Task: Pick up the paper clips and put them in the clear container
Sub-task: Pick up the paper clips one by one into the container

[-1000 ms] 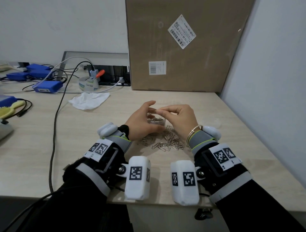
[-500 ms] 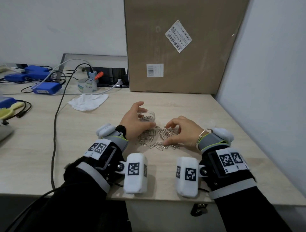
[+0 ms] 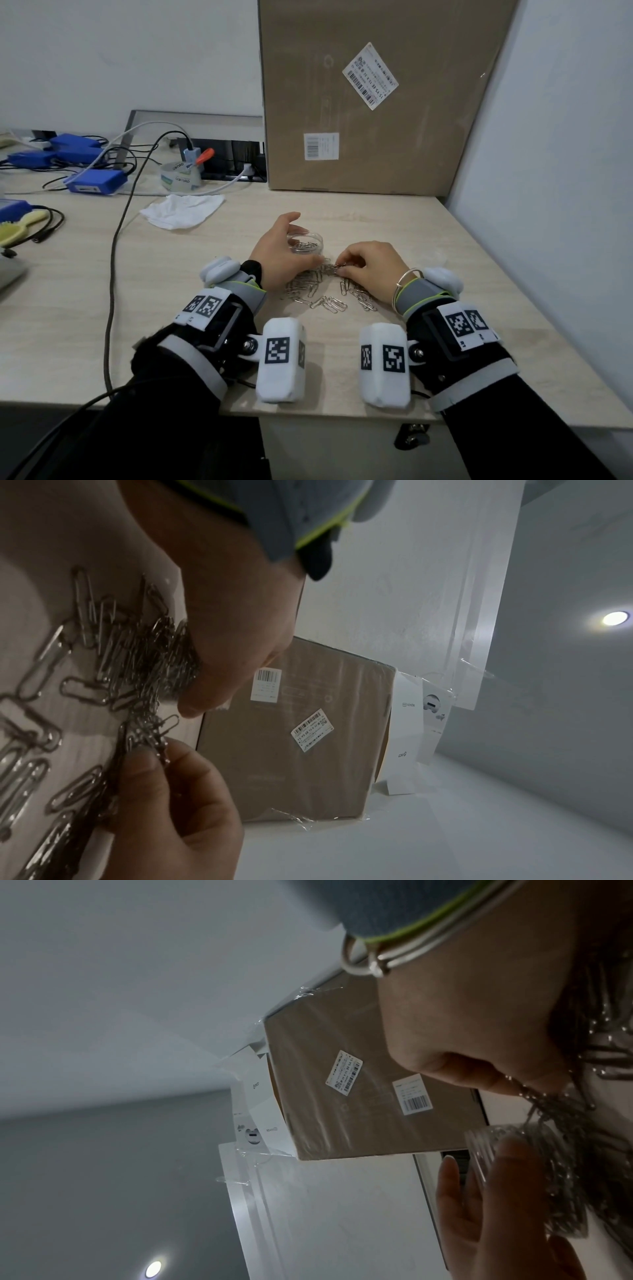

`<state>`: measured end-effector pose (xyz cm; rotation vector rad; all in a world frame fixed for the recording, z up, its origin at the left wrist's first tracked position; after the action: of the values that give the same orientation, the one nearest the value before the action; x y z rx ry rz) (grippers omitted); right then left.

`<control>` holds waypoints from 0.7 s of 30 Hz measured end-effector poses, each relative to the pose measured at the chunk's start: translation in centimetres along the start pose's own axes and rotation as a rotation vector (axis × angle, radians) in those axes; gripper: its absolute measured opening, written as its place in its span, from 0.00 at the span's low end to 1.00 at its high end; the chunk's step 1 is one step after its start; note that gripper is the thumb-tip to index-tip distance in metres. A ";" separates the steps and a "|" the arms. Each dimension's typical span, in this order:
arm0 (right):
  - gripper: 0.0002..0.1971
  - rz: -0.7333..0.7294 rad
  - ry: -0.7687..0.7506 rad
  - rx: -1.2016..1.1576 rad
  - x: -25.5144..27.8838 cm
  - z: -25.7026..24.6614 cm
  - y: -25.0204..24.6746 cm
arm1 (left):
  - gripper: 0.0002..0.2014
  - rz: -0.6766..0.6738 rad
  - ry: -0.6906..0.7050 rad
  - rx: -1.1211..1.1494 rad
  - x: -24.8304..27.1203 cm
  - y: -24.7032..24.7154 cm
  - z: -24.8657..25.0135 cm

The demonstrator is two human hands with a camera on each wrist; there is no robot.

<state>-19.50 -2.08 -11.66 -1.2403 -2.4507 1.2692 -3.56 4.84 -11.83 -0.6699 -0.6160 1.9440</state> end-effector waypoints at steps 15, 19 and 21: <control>0.03 0.478 -0.070 -0.494 -0.3 -0.8 -0.6 | 0.45 -0.073 0.058 -0.007 0.3 0.2 0.5; 0.05 0.351 -0.182 -0.382 -0.1 -1.5 0.2 | 0.45 -0.169 0.162 -0.044 0.6 0.4 1.1; 0.07 0.295 -0.191 -0.299 -0.1 -1.4 0.5 | 0.45 -0.172 0.175 -0.041 0.6 0.5 1.2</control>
<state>-18.56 -1.08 -11.06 -1.6803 -2.7520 1.1592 -4.92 5.04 -11.37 -0.7772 -0.5858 1.6973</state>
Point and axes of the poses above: each hand's wrist, its own x-axis away from the middle knuckle, its own y-axis out of the palm, z = x × y, the point moved 1 cm from there along -x, towards the middle knuckle, and after that the axes turned 11 degrees about -x, right-handed, at the moved point
